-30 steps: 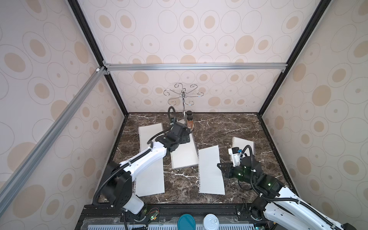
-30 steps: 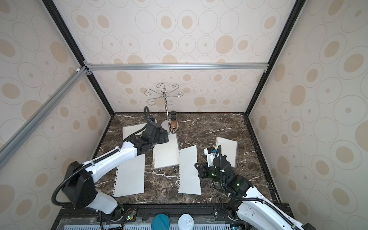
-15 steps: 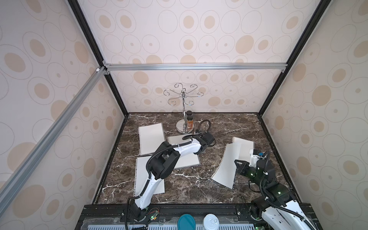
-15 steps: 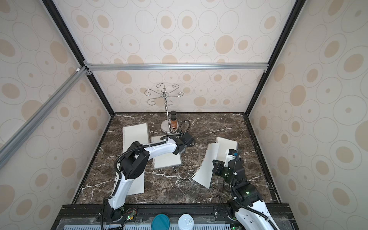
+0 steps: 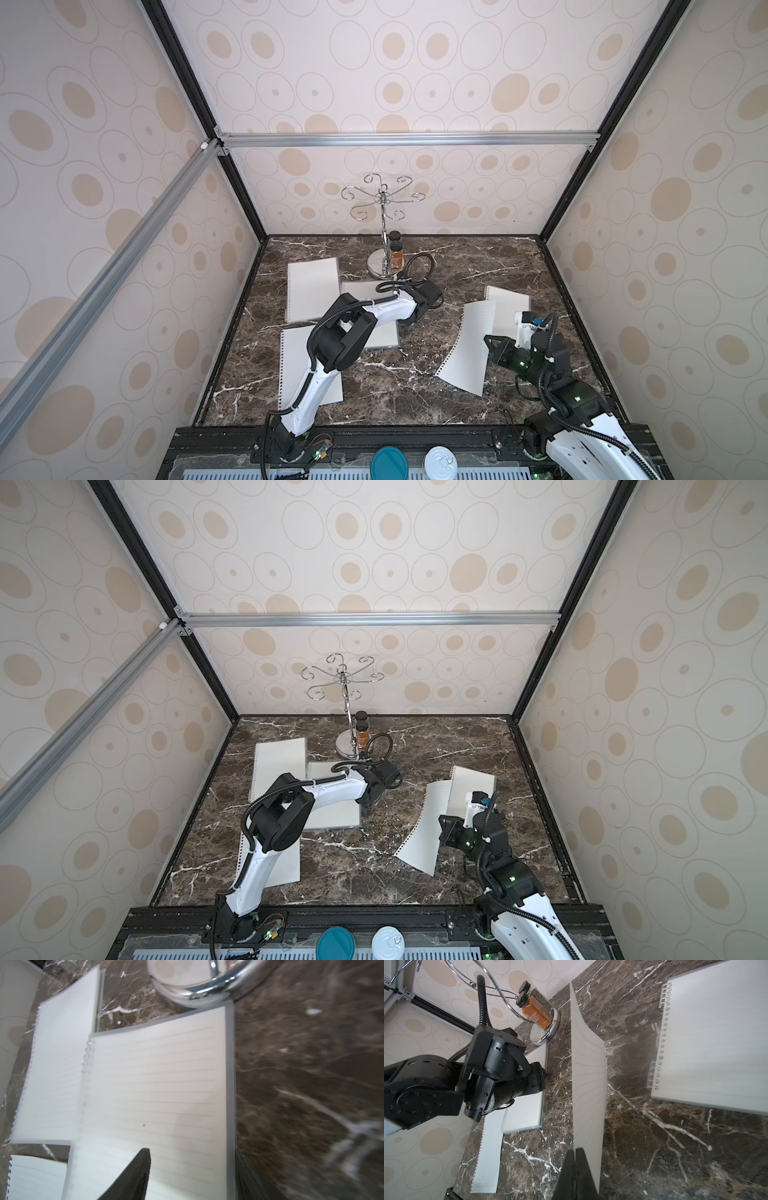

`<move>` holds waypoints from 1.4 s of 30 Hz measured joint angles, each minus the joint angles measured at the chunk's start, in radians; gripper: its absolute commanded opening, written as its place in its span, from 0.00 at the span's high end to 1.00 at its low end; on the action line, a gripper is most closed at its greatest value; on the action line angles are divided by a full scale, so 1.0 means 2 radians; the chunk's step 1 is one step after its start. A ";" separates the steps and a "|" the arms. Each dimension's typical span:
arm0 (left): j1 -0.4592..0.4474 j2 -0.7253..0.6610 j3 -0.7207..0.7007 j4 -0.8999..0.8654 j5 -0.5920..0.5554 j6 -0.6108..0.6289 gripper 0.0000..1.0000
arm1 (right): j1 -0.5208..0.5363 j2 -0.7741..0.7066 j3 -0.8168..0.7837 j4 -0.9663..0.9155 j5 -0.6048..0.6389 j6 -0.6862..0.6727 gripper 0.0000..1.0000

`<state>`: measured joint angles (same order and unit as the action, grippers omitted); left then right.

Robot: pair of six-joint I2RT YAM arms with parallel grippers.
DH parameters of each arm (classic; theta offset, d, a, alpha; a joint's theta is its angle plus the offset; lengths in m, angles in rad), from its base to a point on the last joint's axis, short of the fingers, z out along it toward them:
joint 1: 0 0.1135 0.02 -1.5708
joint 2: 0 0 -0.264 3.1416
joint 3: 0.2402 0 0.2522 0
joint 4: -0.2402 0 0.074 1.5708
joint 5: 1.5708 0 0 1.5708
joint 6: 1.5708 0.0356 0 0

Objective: Tear off pages from different notebooks
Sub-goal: Move the notebook to the center of the board, then place the paper at the center of the board.

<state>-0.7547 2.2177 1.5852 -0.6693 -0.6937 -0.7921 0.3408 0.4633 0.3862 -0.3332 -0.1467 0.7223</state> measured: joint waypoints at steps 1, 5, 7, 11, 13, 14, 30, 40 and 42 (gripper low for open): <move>0.009 -0.007 -0.012 0.004 -0.004 0.004 0.40 | 0.000 0.002 -0.003 0.006 -0.004 0.002 1.00; 0.058 -0.024 -0.047 0.013 -0.025 0.026 0.40 | 0.000 0.023 -0.019 0.039 -0.026 0.011 1.00; 0.077 -0.030 -0.058 0.019 -0.032 0.040 0.40 | 0.000 0.045 -0.026 0.057 -0.043 0.015 1.00; 0.104 -0.034 -0.066 0.027 -0.040 0.068 0.39 | 0.017 0.105 -0.027 0.106 -0.070 0.020 1.00; 0.107 -0.034 -0.066 0.029 -0.041 0.077 0.38 | 0.042 0.130 -0.026 0.124 -0.071 0.020 1.00; 0.107 -0.035 -0.066 0.030 -0.039 0.080 0.37 | 0.061 0.144 -0.021 0.130 -0.070 0.020 1.00; 0.121 -0.337 -0.165 0.060 0.039 0.089 0.28 | 0.227 0.249 0.103 0.248 -0.060 0.013 1.00; 0.144 -0.531 -0.277 0.073 0.077 0.077 0.23 | 0.227 0.391 0.079 0.293 -0.003 0.054 1.00; 0.144 -0.546 -0.287 0.072 0.087 0.076 0.19 | 0.227 0.454 0.079 0.313 -0.006 0.063 1.00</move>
<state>-0.4664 1.1248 1.0115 -0.5262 -0.5190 -0.6395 0.7956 1.3712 0.5438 0.2932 -0.1585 0.8490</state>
